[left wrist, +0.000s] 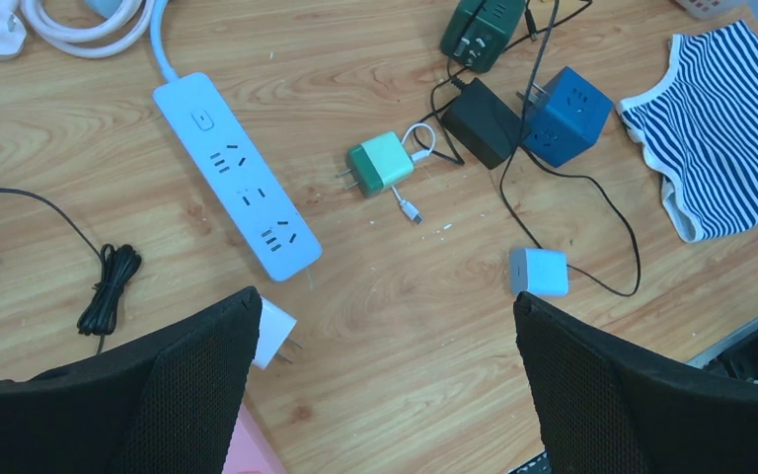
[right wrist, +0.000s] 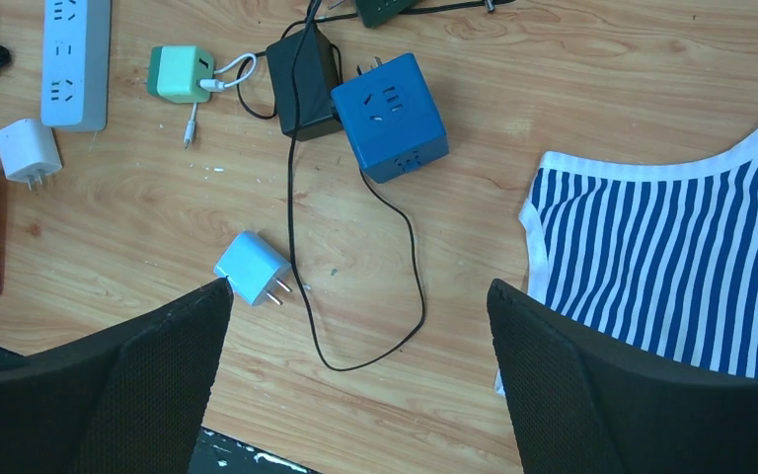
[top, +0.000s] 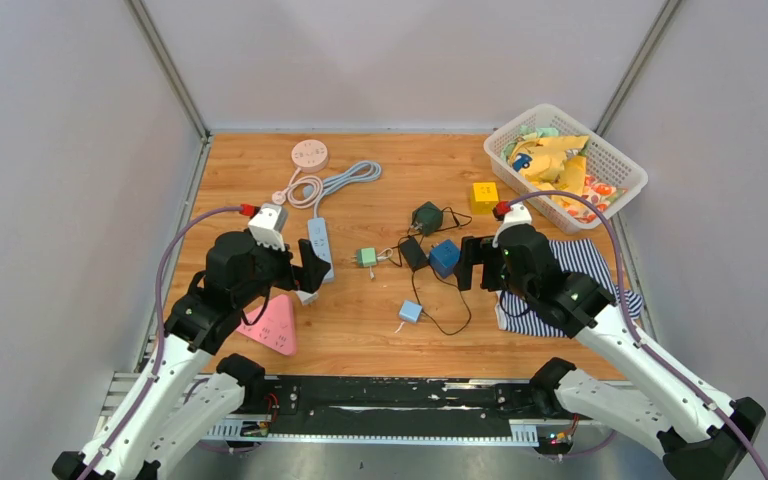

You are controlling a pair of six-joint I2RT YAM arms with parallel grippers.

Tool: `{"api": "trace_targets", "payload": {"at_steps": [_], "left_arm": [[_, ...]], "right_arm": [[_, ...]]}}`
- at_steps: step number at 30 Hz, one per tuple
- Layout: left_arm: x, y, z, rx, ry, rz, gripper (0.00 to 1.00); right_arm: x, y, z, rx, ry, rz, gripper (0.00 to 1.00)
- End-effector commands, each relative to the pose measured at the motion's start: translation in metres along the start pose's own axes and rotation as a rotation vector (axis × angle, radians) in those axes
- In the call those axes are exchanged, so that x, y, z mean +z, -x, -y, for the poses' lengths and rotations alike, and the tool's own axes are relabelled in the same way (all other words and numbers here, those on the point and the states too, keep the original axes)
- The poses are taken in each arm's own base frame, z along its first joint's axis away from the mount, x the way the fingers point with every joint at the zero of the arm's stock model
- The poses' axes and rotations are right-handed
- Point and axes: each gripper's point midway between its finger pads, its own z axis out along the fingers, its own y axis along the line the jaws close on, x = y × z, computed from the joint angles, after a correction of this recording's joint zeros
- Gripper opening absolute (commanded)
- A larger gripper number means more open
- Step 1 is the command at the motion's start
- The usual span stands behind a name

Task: Insert the plug
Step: Move the socket to the center of the board.

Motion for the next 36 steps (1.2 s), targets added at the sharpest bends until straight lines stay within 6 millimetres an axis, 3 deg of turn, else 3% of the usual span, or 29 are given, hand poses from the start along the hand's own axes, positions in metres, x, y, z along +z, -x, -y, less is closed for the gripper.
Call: {"api": "trace_targets", "payload": {"at_steps": [1, 9, 13, 20, 28, 36], "left_arm": [[0.000, -0.006, -0.006, 0.000, 0.029, -0.005, 1.00], [0.001, -0.015, -0.027, -0.075, 0.161, -0.033, 1.00], [0.003, -0.025, -0.051, -0.192, 0.325, -0.047, 1.00], [0.006, -0.059, -0.088, -0.365, 0.582, -0.077, 1.00], [-0.012, -0.090, -0.127, -0.478, 0.859, -0.048, 0.99], [-0.007, -0.116, -0.125, -0.543, 0.868, -0.114, 0.99]], "right_arm": [[0.001, 0.003, 0.003, 0.021, -0.030, 0.015, 1.00], [-0.001, 0.003, -0.004, 0.020, 0.008, 0.013, 1.00], [-0.001, 0.002, -0.005, 0.006, 0.023, 0.018, 1.00], [-0.007, 0.002, -0.010, -0.023, 0.079, 0.040, 1.00], [-0.026, 0.010, -0.033, -0.049, 0.263, 0.149, 1.00], [-0.030, 0.003, -0.042, -0.046, 0.333, 0.163, 1.00]]}}
